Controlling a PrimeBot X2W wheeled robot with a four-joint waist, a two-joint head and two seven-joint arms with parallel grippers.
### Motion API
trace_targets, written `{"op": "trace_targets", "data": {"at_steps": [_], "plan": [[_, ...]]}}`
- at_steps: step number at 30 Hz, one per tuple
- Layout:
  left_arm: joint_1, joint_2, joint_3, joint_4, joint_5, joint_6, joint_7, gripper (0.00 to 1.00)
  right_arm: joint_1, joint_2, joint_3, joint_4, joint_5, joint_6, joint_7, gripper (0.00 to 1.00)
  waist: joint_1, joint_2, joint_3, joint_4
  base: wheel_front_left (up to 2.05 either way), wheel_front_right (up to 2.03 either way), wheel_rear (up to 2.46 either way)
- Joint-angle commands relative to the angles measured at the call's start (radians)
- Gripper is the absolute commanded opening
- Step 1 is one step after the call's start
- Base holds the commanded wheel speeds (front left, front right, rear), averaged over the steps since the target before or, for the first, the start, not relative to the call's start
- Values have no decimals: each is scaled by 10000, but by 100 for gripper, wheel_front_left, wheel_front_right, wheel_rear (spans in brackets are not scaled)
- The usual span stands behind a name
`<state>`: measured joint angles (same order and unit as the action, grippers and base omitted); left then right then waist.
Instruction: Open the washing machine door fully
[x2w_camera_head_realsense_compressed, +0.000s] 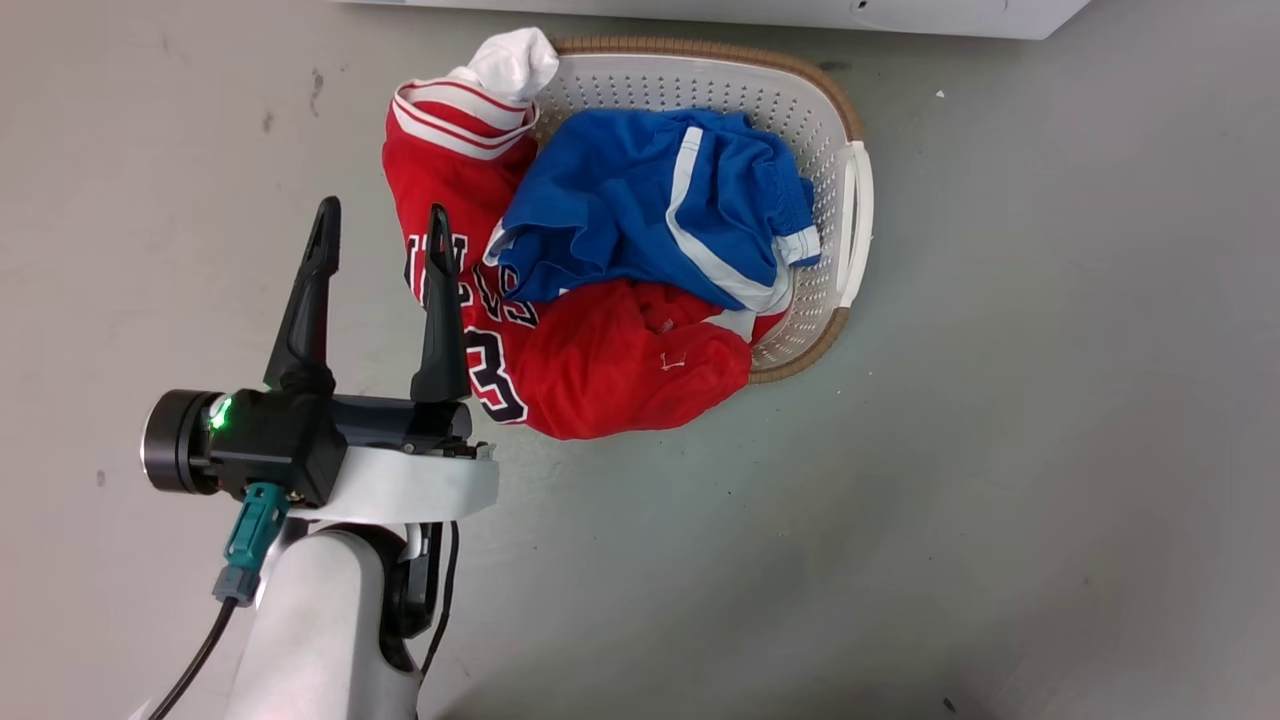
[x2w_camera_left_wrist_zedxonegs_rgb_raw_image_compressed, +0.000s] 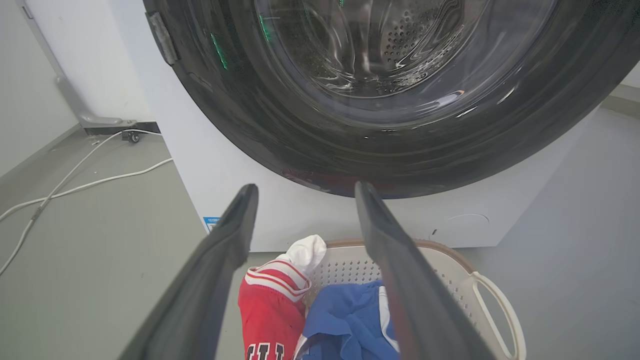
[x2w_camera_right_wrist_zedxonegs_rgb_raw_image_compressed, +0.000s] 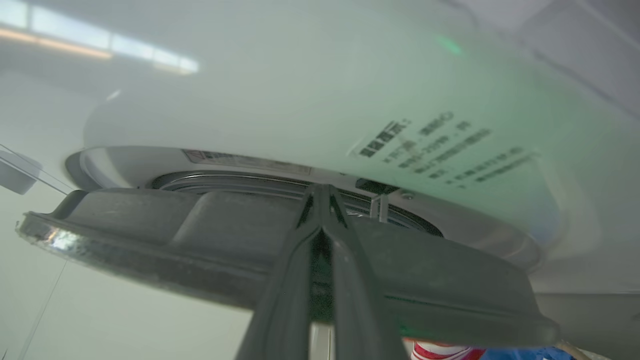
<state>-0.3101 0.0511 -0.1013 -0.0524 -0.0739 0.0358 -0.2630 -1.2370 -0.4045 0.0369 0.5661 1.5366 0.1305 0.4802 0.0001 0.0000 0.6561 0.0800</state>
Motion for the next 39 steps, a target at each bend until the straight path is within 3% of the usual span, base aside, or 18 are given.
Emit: {"op": "trace_targets", "data": {"at_steps": [1,12,29,39], "plan": [[-119,-12,-28,-22,-20,37,-28,100,-212,-14,174,141,-81,4,210,0,-1,0,63,39,0,0,0],[-264,-13,12,99,-80,-14,-28,100,-308,173,603,4,-190,21,1015,0,-1,0,143,72,0,0,0],[228,-15,342,281,-18,-125,-28,100,1497,175,774,-1354,37,14,1787,0,-1,0,-789,-344,0,0,0],[690,-14,536,301,12,-159,-28,100,3294,406,1494,-2352,43,15,2575,0,-1,0,-1550,-502,0,0,0]]}}
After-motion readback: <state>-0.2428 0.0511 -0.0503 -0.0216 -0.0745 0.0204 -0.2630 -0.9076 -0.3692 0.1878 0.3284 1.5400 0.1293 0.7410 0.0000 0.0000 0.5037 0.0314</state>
